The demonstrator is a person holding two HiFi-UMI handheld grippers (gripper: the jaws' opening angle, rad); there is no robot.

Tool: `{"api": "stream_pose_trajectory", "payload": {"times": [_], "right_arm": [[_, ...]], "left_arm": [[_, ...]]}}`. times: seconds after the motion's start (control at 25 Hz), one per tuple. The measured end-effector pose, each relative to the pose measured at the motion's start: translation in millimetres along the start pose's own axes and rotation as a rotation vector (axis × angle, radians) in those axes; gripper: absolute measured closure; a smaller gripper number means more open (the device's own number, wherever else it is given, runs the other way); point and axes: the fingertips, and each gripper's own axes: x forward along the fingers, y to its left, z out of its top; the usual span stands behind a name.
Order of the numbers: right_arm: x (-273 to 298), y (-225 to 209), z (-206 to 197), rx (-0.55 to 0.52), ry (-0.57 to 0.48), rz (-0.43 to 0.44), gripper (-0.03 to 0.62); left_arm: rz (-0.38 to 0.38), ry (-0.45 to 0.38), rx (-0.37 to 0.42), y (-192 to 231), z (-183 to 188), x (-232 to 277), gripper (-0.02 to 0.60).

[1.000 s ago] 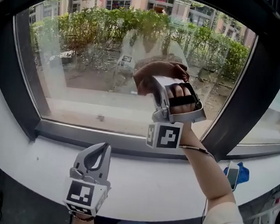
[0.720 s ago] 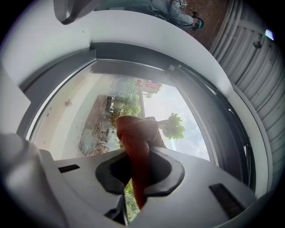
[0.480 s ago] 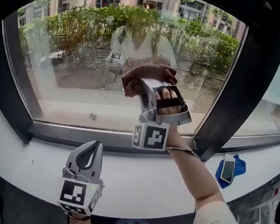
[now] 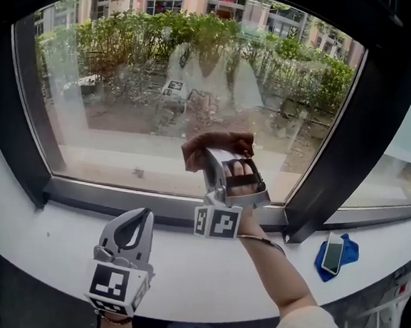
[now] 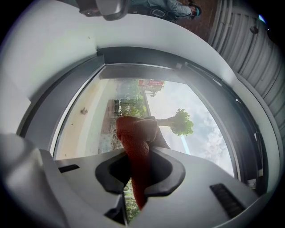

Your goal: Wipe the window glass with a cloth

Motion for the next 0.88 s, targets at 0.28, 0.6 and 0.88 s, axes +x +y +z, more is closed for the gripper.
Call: {"api": "stream_pose_trajectory", "payload": {"times": [0.28,0.6,0.88], "right_arm": [[-8,40,-1,0.042,0.011,0.062,0.533],[-15,89,-1,0.066,0.029,0.157,0.533],[-18,115,-3,0.079,0.044,0.208,0.533]], "left_arm": [[-0.002,0.017,0.023,3,-6,0,0.561],[-0.007,0.01,0.012,1,-4,1,0.561],[-0.003,0.003,-0.005,1,0,1,0.561]]}}
